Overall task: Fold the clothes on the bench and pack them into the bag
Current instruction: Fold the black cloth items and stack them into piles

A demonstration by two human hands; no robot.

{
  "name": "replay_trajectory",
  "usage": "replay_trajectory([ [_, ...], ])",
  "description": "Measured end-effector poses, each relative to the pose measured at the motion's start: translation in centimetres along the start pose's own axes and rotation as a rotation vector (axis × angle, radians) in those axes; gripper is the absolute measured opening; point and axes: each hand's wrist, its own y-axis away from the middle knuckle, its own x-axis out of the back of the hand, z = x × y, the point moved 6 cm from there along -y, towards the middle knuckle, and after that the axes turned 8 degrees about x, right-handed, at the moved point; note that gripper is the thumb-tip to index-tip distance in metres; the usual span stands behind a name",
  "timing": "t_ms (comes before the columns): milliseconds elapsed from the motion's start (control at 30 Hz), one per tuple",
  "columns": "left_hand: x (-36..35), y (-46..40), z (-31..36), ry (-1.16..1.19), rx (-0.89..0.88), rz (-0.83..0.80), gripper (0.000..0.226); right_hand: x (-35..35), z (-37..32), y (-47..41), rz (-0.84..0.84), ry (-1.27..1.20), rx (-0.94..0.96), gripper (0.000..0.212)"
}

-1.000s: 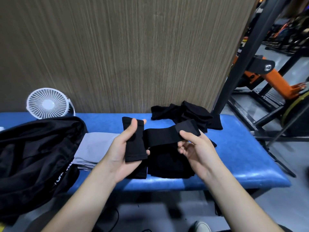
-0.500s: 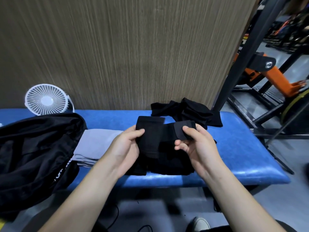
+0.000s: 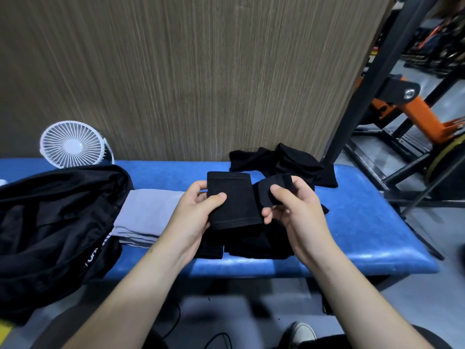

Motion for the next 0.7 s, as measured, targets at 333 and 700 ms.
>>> replay_trajectory([
  [333,-1.3,0.7,-0.7,0.029,0.051,-0.114,0.028,-2.6,1.0,0.8,-0.308,0.495,0.200,0.013],
  [700,0.8,0.1,0.0,-0.079,-0.024,-0.038,0.027,-2.2,1.1,-0.3,-0.186,0.600,0.238,0.030],
])
